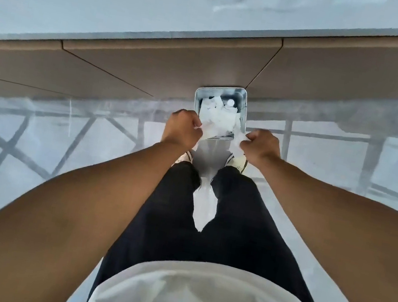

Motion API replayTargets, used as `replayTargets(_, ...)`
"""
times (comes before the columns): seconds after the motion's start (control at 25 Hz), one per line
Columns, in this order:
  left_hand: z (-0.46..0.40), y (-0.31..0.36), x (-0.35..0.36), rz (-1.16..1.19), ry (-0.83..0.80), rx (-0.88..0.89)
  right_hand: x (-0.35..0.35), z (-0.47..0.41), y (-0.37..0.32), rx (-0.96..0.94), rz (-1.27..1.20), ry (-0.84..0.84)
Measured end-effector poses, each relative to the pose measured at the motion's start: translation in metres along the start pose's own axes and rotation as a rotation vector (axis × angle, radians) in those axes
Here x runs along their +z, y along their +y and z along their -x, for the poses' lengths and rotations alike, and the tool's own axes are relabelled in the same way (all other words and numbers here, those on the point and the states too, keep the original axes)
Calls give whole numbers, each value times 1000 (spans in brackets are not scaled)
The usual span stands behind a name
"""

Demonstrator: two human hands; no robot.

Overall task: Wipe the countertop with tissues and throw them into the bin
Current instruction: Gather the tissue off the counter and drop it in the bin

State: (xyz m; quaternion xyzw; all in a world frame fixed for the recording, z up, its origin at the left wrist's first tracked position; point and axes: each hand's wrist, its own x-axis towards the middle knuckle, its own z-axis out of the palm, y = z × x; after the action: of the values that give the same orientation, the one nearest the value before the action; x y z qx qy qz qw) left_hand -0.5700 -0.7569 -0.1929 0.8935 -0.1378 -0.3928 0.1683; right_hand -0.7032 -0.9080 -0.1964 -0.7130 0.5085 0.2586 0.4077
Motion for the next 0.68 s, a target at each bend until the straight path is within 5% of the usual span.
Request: replayTargets(0.68,-175,-41,134,-120,92,-53,117,-209,30,-235,403,241)
